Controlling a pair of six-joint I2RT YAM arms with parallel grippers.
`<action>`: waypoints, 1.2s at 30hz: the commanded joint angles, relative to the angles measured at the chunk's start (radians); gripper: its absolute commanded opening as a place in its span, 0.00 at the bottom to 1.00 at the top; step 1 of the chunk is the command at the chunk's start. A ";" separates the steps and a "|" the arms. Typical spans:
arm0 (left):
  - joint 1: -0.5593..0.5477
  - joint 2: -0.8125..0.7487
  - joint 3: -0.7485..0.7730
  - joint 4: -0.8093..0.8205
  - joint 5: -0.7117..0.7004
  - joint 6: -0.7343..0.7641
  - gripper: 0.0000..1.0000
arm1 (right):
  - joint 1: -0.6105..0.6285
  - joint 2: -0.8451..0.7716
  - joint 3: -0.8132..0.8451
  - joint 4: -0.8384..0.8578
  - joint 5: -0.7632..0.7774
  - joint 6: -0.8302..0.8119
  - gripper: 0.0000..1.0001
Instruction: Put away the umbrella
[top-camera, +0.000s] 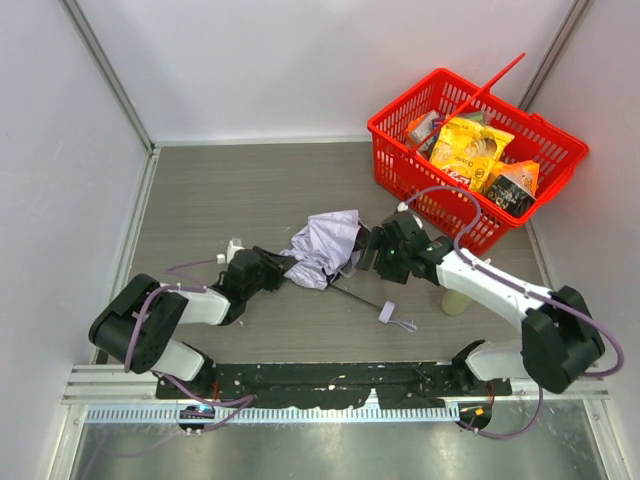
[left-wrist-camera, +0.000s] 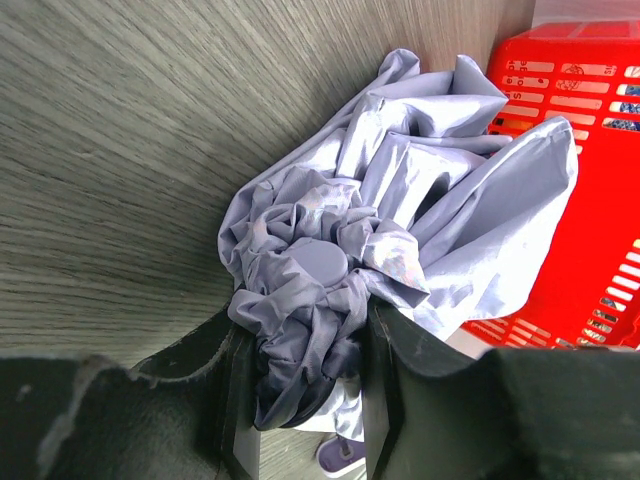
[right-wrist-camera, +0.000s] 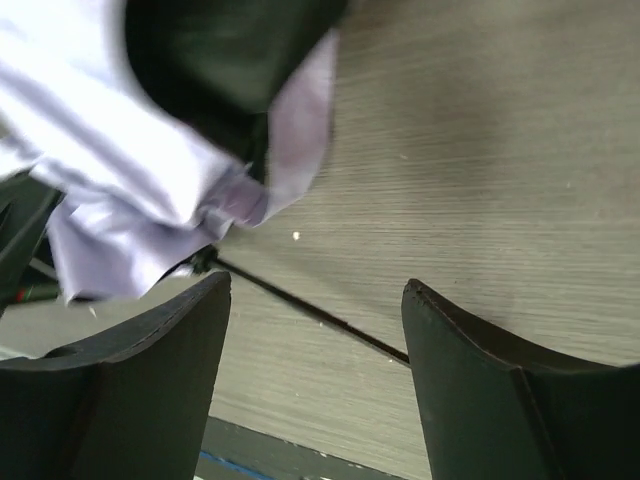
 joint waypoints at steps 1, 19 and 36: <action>-0.003 0.025 -0.030 -0.085 0.018 0.091 0.00 | -0.007 0.081 -0.002 0.138 0.032 0.300 0.73; -0.009 -0.066 -0.056 -0.152 -0.005 0.081 0.00 | 0.085 0.173 -0.093 0.283 0.309 0.504 0.01; -0.009 -0.127 -0.081 -0.230 0.015 0.084 0.00 | 0.091 0.072 0.208 0.389 0.336 -0.296 0.01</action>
